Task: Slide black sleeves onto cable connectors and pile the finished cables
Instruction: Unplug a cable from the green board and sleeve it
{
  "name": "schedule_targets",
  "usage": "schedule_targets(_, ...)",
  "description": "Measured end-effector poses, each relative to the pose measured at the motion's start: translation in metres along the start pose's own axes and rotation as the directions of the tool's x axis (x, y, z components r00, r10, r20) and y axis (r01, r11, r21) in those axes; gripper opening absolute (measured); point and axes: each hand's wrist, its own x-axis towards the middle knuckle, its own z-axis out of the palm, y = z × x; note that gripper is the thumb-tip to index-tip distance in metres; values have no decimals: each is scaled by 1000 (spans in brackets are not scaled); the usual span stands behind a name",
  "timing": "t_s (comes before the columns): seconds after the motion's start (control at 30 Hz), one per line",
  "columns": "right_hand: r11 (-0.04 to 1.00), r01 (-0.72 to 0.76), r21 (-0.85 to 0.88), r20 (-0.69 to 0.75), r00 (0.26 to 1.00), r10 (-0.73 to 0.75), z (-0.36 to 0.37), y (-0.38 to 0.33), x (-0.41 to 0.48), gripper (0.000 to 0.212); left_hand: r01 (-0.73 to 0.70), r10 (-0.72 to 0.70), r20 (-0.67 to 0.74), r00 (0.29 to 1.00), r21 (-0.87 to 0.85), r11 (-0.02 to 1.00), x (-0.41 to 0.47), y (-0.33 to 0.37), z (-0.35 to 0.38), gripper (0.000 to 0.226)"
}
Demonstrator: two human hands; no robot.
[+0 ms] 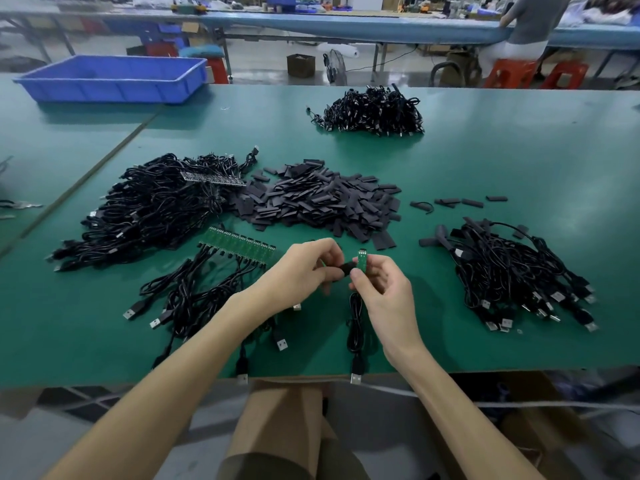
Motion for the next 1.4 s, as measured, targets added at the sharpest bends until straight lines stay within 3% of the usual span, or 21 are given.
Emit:
schedule_targets(0.17,999,4,-42,20,1000,-3,-1,0,-1,4,-2,2,9,1000,-52,999,-4,0,-2,13)
schedule_targets(0.27,999,6,-50,4,1000,-6,-1,0,-1,4,-109,112,-11,994,156,982,-8,2,0,13)
schedule_targets(0.33,998,8,-55,-9,1000,-9,0,2,0,6,-194,211,-9,977,355,914,-12,6,4,16)
schedule_targets(0.47,999,12,-36,-15,1000,-12,-1,3,1,4,-200,242,-5,970,550,811,-16,12,12,27)
schedule_targets(0.87,990,41,-132,66,997,-32,3,6,2,28,-166,214,-37,976,509,844,-19,2,-6,26)
schedule_targets(1.03,1000,17,-9,35,999,-17,1,3,0,11,-160,212,-38,977,531,832,-23,-1,-7,27)
schedule_targets(1.4,1000,20,1,48,999,-20,-1,3,-2,9,-196,244,-6,970,573,796,-26,-7,-6,19)
